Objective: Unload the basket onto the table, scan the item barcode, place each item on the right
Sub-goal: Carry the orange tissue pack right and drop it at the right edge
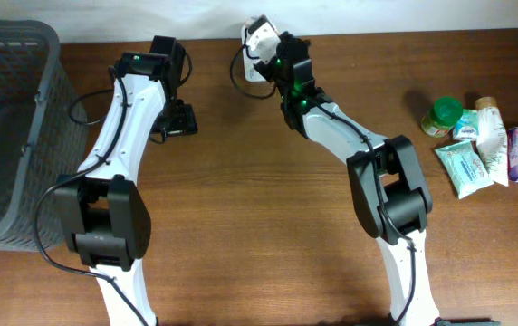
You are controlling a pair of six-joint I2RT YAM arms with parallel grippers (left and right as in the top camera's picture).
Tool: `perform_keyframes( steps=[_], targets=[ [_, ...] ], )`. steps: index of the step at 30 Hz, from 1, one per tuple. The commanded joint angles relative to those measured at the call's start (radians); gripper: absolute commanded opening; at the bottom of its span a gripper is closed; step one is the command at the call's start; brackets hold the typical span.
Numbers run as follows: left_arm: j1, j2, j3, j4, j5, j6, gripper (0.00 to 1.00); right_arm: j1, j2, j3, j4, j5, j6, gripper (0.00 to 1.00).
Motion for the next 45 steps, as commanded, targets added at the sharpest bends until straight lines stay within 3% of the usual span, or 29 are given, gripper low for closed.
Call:
perform_keyframes(
  steps=[1,11,16,20,21,22,24,27,34,39,40,41,45],
  targets=[
    [0.002,-0.007,-0.005,-0.001,0.004,-0.003,0.99,-0.016,0.019,0.071,-0.185,-0.051,0.01,0.04],
    [0.002,-0.007,-0.005,-0.001,0.004,-0.003,0.99,-0.062,0.053,0.071,-0.2,-0.051,0.011,0.04],
    [0.002,-0.007,-0.005,-0.001,0.004,-0.002,0.99,-0.061,0.052,0.104,-0.092,-0.035,0.144,0.04],
    [0.002,-0.007,-0.005,-0.001,0.004,-0.003,0.99,-0.061,0.052,0.145,-0.209,-0.031,0.163,0.04],
    [0.002,-0.007,-0.005,-0.001,0.004,-0.003,0.99,-0.064,0.042,0.145,-0.223,0.001,0.244,0.04],
    [0.002,-0.007,-0.005,-0.001,0.004,-0.003,0.99,-0.084,0.002,0.145,-0.253,0.025,0.415,0.04],
    [0.002,-0.007,-0.005,-0.001,0.004,-0.003,0.99,-0.148,-0.084,0.145,-0.359,0.026,0.568,0.04],
    [0.002,-0.007,-0.005,-0.001,0.004,-0.003,0.99,-0.289,-0.195,0.145,-0.711,0.025,0.613,0.04],
    [0.002,-0.007,-0.005,-0.001,0.004,-0.003,0.99,-0.481,-0.195,0.139,-1.319,0.052,0.609,0.05],
    [0.002,-0.007,-0.005,-0.001,0.004,-0.003,0.99,-0.52,-0.195,0.111,-1.53,0.081,0.583,0.08],
    [0.002,-0.007,-0.005,-0.001,0.004,-0.002,0.99,-0.52,-0.195,0.111,-1.558,0.09,0.583,0.16],
    [0.002,-0.007,-0.005,-0.001,0.004,-0.003,0.99,-0.52,-0.195,0.111,-1.592,0.09,0.583,0.99],
    [0.002,-0.007,-0.005,-0.001,0.004,-0.003,0.99,-0.52,-0.217,0.112,-1.664,0.093,0.583,0.99]
  ],
)
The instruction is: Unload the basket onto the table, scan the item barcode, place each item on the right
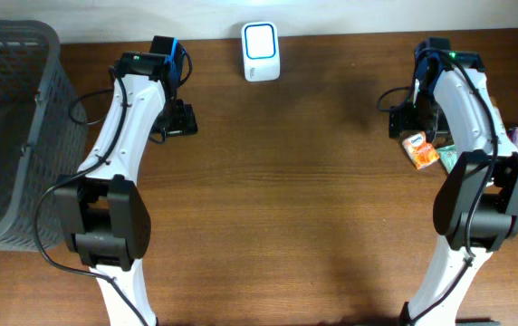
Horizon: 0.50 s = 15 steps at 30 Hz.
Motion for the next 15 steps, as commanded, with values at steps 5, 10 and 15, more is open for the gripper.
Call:
perform_keyframes(
  steps=[5,10,15],
  targets=[
    [0.002,-0.007,-0.005,-0.001,0.004,-0.003,0.99,-0.004,-0.417,-0.003,-0.175,-0.194,0.006,0.99],
    [0.002,-0.007,-0.005,-0.001,0.004,-0.003,0.99,-0.004,-0.845,-0.011,-0.28,-0.244,0.004,0.99],
    [0.002,-0.007,-0.005,-0.001,0.004,-0.003,0.99,-0.004,-1.286,-0.298,-0.274,-0.245,0.006,0.99]
  ],
)
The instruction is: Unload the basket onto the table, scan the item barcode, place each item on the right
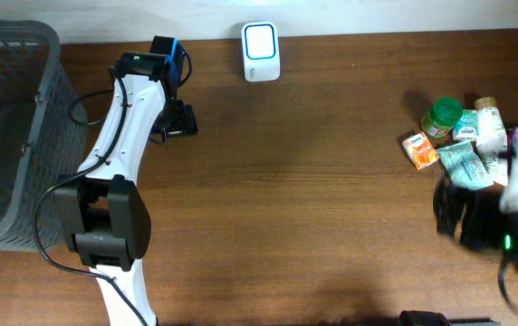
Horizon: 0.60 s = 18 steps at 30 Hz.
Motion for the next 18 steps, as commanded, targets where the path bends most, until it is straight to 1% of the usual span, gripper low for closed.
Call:
perform_keyframes(
  steps=[1,3,5,14,15,18],
  targets=[
    [0.002,-0.007,-0.005,0.001,0.005,-0.003,0.99,-0.004,-0.13,-0.135,0.01,-0.012,0.009,0.99],
    [0.002,-0.007,-0.005,0.001,0.005,-0.003,0.99,-0.004,-0.201,-0.19,-0.026,-0.083,0.009,0.99],
    [0.002,-0.007,-0.005,0.001,0.005,-0.003,0.99,-0.004,-0.207,-0.192,-0.135,-0.17,0.009,0.99],
    [0.002,-0.007,-0.005,0.001,0.005,-0.003,0.99,-0.003,-0.207,-0.194,-0.161,-0.165,0.008,0.99],
    [0.002,-0.007,-0.005,0.001,0.005,-0.003,0.99,-0.003,-0.207,-0.204,-0.161,-0.169,-0.006,0.99],
    [0.002,-0.007,-0.005,0.001,0.005,-0.003,0.99,-0.003,-0.207,-0.267,-0.124,-0.274,-0.086,0.99]
  ],
)
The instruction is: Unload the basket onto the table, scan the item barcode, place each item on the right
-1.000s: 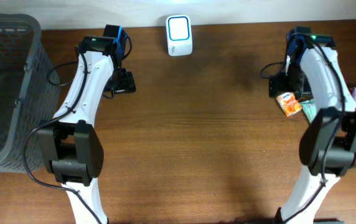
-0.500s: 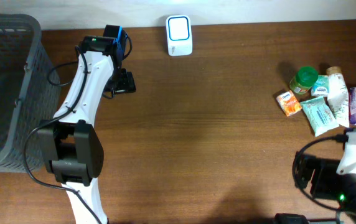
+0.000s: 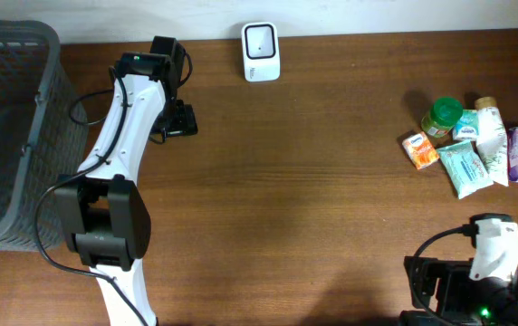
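A white barcode scanner stands at the table's back edge, its window dark. An orange packet lies flat at the left edge of the item pile on the right, with no gripper near it. My left gripper hovers at the back left, well left of the scanner; whether it is open is unclear from above. My right arm is folded up at the bottom right corner, far from the pile, and its fingers cannot be made out.
Beside the orange packet lie a green-lidded jar, a teal wipes pack, a white bottle and a pink pack. A grey mesh basket fills the left edge.
My right arm was a blur at the right edge below the pile; now it sits folded at the bottom right corner. The scanner's window has gone from lit to dark. The left arm is unchanged.
My right gripper was first at the scanner, and no orange packet lay in the pile. Then it was over the pile's left edge with the orange packet beneath it. Then the packet lay alone with the arm drawn back, now folded away.
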You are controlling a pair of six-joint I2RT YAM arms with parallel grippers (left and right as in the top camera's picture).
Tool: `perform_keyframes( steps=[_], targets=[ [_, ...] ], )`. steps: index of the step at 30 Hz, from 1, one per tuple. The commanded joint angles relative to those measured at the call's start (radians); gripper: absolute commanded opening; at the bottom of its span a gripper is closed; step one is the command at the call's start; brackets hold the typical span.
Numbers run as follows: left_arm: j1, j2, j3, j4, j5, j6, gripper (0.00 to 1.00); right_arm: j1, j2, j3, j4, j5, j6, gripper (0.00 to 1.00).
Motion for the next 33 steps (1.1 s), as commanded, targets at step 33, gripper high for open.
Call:
perform_keyframes(
  steps=[33],
  targets=[
    [0.002,-0.007,-0.003,-0.001,0.004,-0.003,0.99,0.067,-0.732,-1.426,1.615,0.113,0.043,0.99]
  ],
)
